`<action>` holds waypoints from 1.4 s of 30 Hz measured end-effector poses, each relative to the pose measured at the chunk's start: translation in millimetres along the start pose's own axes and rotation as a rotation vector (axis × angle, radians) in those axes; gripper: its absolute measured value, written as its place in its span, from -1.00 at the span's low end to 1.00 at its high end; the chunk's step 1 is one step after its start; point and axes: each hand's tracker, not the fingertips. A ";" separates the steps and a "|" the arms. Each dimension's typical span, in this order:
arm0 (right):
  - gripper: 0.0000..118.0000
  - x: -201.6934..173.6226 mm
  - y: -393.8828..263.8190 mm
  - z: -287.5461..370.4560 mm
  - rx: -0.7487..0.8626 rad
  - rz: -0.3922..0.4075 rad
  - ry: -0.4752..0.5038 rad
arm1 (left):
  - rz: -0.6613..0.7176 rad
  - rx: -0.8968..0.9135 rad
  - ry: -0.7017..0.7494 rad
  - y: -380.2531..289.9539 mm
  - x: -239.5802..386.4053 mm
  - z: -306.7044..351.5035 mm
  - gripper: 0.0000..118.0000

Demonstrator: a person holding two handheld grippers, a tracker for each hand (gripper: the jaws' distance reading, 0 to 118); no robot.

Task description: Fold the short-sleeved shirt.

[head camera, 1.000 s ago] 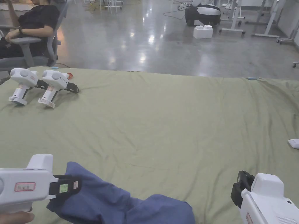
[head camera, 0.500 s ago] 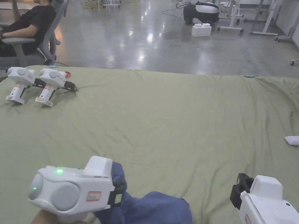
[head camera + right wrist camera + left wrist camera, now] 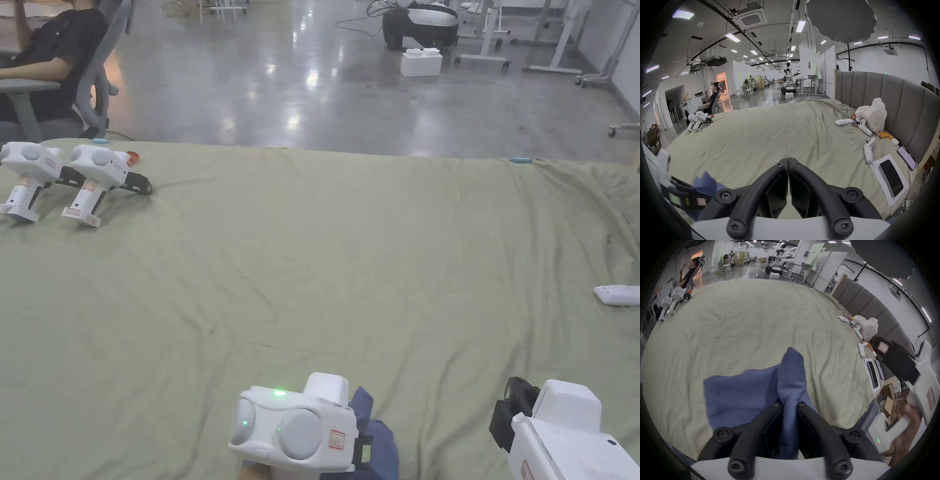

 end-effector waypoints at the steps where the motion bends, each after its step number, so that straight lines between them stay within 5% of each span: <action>1: -1.00 0.9 -0.4 0.6 -0.001 0.000 -0.001 | 0.019 -0.001 -0.004 -1.1 4.6 -7.5 -0.86; 9: -1.00 7.4 -3.2 0.5 -0.014 -0.003 -0.013 | 0.136 0.014 -0.071 -4.7 0.3 -22.3 -0.69; 13: -1.00 9.0 -3.6 1.5 -0.016 -0.004 -0.015 | 0.178 0.048 -0.187 -0.7 -17.9 3.2 0.22; 16: -1.00 10.4 -4.5 1.2 -0.019 -0.008 -0.016 | 0.173 0.113 -0.198 2.3 -30.8 24.4 0.31; 20: -1.00 10.2 -5.0 1.5 -0.022 -0.015 -0.015 | 0.192 0.150 -0.175 2.2 -42.9 28.8 0.18; 23: -1.00 9.4 -5.4 1.1 -0.024 -0.014 -0.013 | 0.163 0.095 -0.119 -4.6 -39.1 7.3 -0.84; 27: -1.00 9.2 -6.8 -0.1 -0.029 -0.013 -0.014 | 0.169 -0.009 -0.232 -17.2 -27.0 -26.5 -0.95; 33: -1.00 10.0 -7.7 -0.3 -0.035 -0.013 -0.014 | 0.142 0.006 -0.174 -35.2 -13.8 -68.7 -0.96; 42: -1.00 2.3 2.2 8.8 0.064 0.027 -0.009 | 0.033 0.282 -0.234 -22.4 -29.7 -0.3 -0.96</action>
